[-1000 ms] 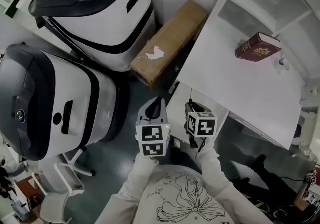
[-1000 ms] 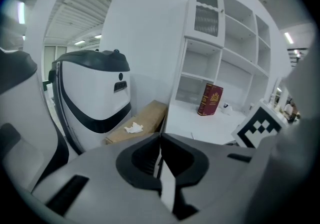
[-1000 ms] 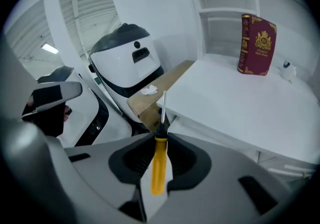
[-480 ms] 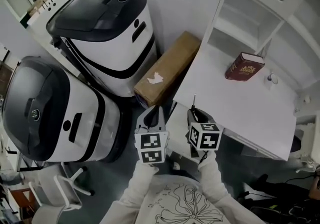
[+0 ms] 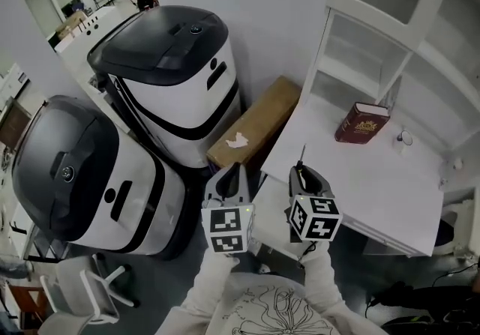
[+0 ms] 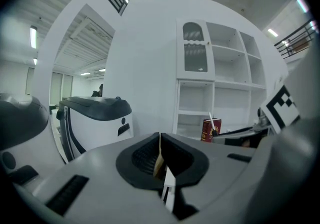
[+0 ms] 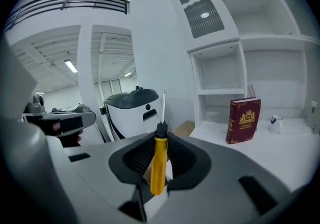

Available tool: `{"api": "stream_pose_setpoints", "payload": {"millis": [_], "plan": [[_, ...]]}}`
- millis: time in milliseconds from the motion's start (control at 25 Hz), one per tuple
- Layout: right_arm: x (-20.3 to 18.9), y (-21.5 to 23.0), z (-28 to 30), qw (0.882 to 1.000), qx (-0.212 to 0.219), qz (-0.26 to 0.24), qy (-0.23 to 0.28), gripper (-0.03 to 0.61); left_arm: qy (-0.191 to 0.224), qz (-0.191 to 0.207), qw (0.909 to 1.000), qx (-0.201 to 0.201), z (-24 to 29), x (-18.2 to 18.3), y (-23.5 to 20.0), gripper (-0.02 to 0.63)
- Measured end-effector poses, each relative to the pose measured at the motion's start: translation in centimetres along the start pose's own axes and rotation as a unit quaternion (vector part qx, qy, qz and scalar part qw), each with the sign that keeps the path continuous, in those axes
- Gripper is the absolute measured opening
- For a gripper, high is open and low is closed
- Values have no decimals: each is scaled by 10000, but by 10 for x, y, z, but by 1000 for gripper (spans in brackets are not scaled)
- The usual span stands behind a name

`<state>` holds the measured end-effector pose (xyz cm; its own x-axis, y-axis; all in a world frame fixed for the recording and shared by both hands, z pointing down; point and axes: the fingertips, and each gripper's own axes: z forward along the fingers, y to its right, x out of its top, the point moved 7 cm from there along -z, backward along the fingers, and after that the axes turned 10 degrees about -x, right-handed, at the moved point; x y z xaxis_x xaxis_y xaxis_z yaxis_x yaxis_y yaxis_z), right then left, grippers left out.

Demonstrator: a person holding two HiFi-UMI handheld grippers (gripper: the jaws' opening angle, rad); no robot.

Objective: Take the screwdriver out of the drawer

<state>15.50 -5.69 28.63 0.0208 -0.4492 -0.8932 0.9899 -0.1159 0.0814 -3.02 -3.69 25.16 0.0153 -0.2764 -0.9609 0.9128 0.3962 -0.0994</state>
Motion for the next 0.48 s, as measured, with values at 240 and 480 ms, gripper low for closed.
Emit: {"api": "stream_pose_setpoints", "payload": {"millis": [240, 480], "plan": [[21, -3, -15, 9990, 17, -32, 450, 74, 308, 100, 9995, -13, -7, 22, 2, 11], [38, -2, -28, 9960, 4, -92, 890, 74, 469, 185, 9987, -24, -14, 37, 8, 11]]}}
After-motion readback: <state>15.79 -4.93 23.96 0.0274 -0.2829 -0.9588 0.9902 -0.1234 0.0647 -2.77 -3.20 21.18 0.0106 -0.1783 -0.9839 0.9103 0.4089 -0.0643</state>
